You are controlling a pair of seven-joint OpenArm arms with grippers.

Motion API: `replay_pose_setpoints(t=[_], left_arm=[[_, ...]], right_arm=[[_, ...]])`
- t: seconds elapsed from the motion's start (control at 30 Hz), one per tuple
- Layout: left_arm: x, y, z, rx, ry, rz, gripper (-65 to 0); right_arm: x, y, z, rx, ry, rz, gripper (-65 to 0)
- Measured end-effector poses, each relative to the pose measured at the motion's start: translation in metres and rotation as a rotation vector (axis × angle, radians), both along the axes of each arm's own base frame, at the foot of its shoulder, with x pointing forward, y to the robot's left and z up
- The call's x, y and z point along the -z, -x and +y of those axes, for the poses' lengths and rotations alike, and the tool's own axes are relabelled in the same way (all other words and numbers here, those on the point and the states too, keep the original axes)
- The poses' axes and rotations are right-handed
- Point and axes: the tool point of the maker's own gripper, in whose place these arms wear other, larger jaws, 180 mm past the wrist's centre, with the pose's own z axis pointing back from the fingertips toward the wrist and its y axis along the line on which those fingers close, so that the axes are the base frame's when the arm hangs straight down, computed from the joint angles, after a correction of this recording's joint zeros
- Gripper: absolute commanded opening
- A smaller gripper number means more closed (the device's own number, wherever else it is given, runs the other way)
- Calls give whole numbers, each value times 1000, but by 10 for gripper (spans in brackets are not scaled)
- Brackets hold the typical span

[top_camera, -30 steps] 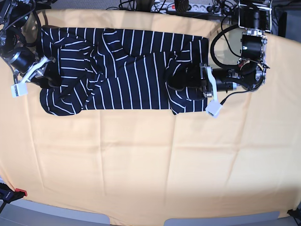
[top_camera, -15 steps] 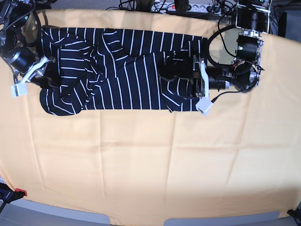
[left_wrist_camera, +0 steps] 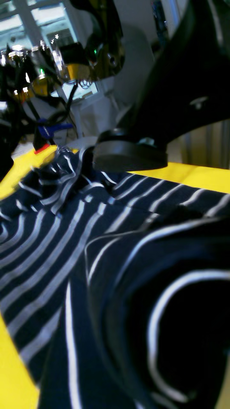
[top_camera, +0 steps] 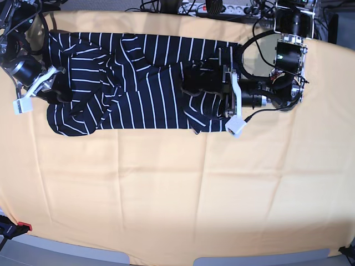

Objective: Fold the T-shirt properly
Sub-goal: 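Fold the held end with the left gripper toward the right gripper, then press the folded end down and open the left gripper, withdrawing it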

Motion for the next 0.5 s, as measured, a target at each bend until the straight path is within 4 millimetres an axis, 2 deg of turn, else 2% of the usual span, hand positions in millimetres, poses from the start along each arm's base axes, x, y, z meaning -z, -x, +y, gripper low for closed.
replay_pose_setpoints(t=[0.23,0.43,0.47,0.5], left_arm=[[-17,1,-25,14,79,-34,-299],[-10,2,-22,17,32,-37,-299],[-4,2,-21,17,2,-39,-309],[0,2,-20,18,-20,-40,-364]], right_arm=[[1,1,0,-2,2,6,-371],[2,2,0,-5,4,13,-371],[2,2,0,-4,4,14,-371],[2,2,0,-4,4,13,-371]])
